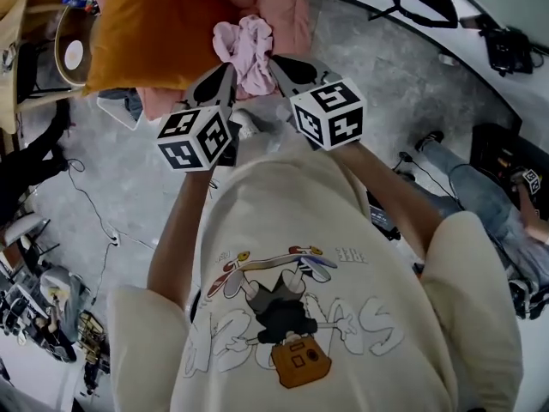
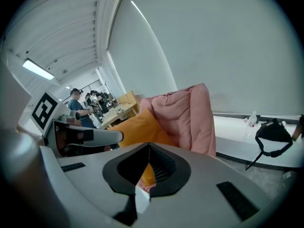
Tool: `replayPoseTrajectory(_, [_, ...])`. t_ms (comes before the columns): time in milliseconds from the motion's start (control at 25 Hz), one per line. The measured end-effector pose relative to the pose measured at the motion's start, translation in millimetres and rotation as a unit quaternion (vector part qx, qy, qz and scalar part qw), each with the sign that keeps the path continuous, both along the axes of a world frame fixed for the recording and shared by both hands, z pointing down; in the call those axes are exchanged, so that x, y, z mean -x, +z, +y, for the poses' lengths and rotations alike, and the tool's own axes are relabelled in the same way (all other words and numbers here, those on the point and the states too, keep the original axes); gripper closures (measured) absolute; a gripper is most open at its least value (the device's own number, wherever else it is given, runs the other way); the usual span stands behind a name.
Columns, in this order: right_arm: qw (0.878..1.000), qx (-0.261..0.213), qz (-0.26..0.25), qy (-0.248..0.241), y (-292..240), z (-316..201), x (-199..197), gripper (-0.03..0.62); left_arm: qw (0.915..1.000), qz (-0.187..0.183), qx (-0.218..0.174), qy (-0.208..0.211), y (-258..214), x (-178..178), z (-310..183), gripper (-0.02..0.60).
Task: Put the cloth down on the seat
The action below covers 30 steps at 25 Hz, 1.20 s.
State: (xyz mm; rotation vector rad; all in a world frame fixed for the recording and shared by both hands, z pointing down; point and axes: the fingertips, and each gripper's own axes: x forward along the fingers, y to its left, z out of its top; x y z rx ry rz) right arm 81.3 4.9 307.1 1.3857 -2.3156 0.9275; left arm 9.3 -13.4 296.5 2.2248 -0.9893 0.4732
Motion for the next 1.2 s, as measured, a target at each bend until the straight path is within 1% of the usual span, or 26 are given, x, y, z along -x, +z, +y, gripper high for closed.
replayPoseTrajectory(120, [1.0,-0.003,-0.002,0.001,-7.3,8.0,3.5,0.576,0.9999,0.006,-0.009,-0.009,-13.3,6.4,6.2,0.577])
replayPoseTrajectory(280, [1.0,-0.016,-0.016,-0.005,-25.1,6.6,12.6,0.576,0.999,0.003,-0.038,-0.024,-32.0,16.5,7.2,0.577])
replayPoseTrajectory(400, [0.999,-0.029,-0.027,-0.008,-47.4,11.3,22.0,0.576,0.9986,0.01,-0.031,-0.041,-42.5,26.6,17.4,0.577])
replayPoseTrajectory(480, [0.999,-0.042,-0.03,-0.011,-64.4,16.6,29.6,0.576,0.9981,0.018,-0.037,-0.046,-53.7,33.1,25.2,0.577])
replayPoseTrajectory(640, [0.996,-0.08,-0.032,-0.022,-92.0,17.7,41.6,0.574,0.9961,0.031,-0.065,-0.051,-74.0,43.5,25.8,0.577])
replayPoseTrajectory(800, [0.994,-0.106,-0.032,-0.018,-115.1,25.3,40.0,0.576,0.9956,0.037,-0.076,-0.041,-88.9,42.3,31.7,0.577])
replayPoseTrajectory(960, [0.991,-0.127,-0.04,-0.014,-135.2,32.8,40.4,0.576,0.9929,0.031,-0.112,-0.028,-112.5,43.0,38.3,0.577])
replayPoseTrajectory(1120, [0.989,-0.146,-0.035,0.005,-158.9,36.9,34.7,0.576,0.9909,0.049,-0.124,-0.021,-138.9,43.7,41.6,0.577])
replayPoseTrajectory(1200, [0.986,-0.161,-0.036,0.001,-173.9,37.3,39.8,0.576,0.9891,0.058,-0.134,-0.019,-153.5,46.3,42.8,0.577])
